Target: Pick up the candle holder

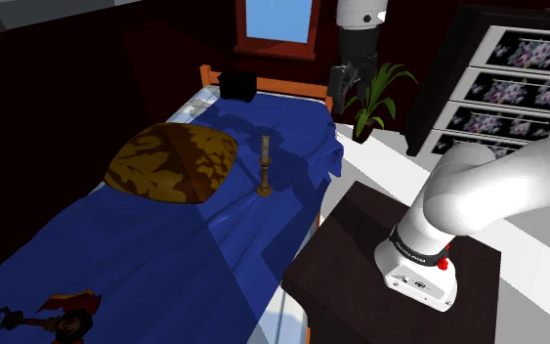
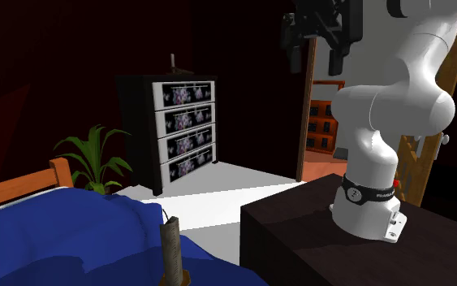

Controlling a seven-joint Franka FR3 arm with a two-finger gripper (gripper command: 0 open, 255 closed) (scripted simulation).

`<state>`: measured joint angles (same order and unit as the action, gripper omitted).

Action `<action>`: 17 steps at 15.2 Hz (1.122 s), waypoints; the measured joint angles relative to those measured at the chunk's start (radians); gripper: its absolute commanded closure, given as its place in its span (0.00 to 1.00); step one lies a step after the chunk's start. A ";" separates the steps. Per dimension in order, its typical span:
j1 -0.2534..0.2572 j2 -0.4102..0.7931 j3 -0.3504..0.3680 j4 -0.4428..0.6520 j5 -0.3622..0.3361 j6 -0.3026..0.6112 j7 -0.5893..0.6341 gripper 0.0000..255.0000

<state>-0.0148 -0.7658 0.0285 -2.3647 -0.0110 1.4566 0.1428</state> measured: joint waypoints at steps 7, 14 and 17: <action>0.009 0.184 -0.042 0.024 -0.013 0.114 -0.086 0.00; 0.019 0.475 -0.088 0.120 -0.014 0.246 -0.212 0.00; 0.025 0.599 -0.095 0.179 -0.004 0.282 -0.259 0.00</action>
<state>0.0101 -0.1663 -0.0662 -2.1860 -0.0148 1.7386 -0.1160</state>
